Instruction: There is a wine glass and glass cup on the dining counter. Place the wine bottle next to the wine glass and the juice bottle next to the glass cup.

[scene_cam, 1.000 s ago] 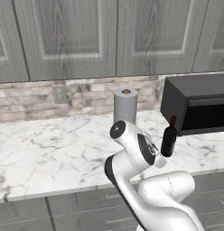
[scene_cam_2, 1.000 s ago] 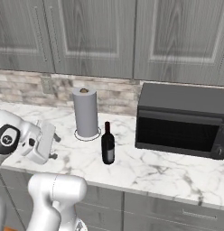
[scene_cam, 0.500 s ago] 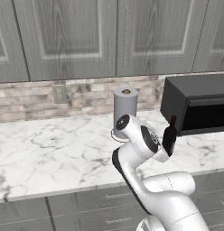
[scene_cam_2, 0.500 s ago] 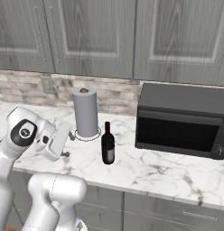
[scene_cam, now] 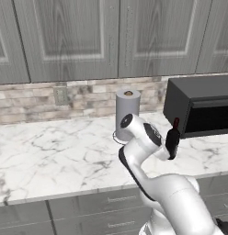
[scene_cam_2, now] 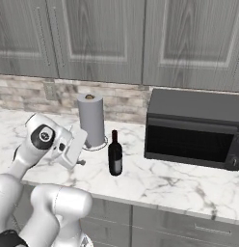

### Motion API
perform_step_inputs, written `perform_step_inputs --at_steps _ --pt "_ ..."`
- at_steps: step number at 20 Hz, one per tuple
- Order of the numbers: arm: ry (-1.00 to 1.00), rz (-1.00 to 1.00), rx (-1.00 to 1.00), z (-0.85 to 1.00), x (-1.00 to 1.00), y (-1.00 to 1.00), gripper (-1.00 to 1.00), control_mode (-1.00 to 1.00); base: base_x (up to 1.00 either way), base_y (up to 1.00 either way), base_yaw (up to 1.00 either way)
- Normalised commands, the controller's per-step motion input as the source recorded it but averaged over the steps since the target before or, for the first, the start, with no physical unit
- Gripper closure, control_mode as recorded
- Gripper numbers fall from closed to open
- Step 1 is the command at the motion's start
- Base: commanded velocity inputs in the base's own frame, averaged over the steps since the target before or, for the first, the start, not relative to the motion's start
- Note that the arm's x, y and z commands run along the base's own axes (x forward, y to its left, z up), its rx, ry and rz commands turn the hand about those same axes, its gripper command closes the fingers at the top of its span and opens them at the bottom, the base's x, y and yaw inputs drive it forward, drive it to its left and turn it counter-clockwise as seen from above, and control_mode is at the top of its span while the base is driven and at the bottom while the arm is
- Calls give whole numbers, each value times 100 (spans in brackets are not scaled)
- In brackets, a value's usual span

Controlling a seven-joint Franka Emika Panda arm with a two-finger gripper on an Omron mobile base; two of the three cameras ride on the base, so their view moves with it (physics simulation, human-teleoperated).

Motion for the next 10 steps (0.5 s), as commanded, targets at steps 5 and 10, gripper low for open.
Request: perform_step_inputs --at_steps 5,10 --pt "0 0 0 -16 41 -21 -100 -100 0 0 0" --pt "0 0 0 -7 25 -14 -100 -100 0 0 0"
